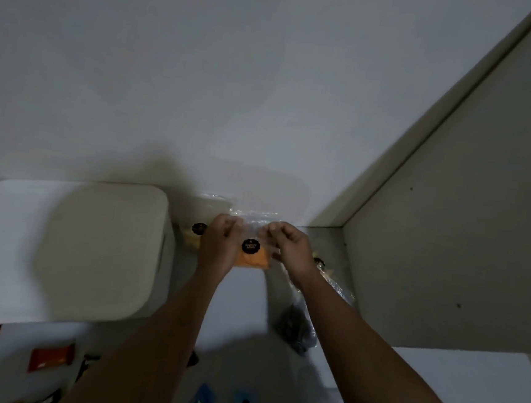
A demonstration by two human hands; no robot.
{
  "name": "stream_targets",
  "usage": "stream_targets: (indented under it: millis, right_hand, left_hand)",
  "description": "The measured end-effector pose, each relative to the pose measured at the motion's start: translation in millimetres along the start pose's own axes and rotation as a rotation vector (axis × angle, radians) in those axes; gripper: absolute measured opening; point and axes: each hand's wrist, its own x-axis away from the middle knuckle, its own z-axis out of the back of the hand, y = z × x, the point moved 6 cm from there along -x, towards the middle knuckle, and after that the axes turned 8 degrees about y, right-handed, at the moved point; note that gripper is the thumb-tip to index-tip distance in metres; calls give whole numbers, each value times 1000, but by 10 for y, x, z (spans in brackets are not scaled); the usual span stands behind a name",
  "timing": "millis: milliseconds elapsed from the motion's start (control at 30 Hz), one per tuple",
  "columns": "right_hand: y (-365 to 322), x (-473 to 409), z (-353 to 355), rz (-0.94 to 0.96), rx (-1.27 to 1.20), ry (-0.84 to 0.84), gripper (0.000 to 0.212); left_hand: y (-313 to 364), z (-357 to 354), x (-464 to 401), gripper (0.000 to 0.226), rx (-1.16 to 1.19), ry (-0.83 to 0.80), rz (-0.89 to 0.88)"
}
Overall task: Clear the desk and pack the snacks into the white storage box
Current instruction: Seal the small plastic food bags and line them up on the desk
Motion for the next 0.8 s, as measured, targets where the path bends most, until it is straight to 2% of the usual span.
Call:
stream_targets:
  millis: [100,167,267,400,533,600,700,800]
  right_hand:
    - [35,-263,-111,-26,3,10,18]
    - [97,-401,-180,-39,42,15,16]
    - [159,-448,-220,-9,153,36,21]
    - [231,-368,16,23,325,149,44]
    - [230,-84,611,87,558,279,47]
    - [268,71,923,81,795,304,53]
    - [496,232,1222,-111,1096,234,68]
    - [654,371,1354,-195,1176,219,66]
  left_hand:
    - [16,32,-133,34,-153,154,-6]
    - [-31,50,-130,40,-151,220,44]
    - [-102,51,-48,46,-93,252,101]
    - [-198,18,57,42,-95,223,132]
    - [-310,-248,180,28,-286,17,5]
    - [-513,-478,326,22,-219,-147,126]
    - [-807,-820,716,35,-161,-407,324]
    - [-923,-1003,1056,41,-247,-542,314]
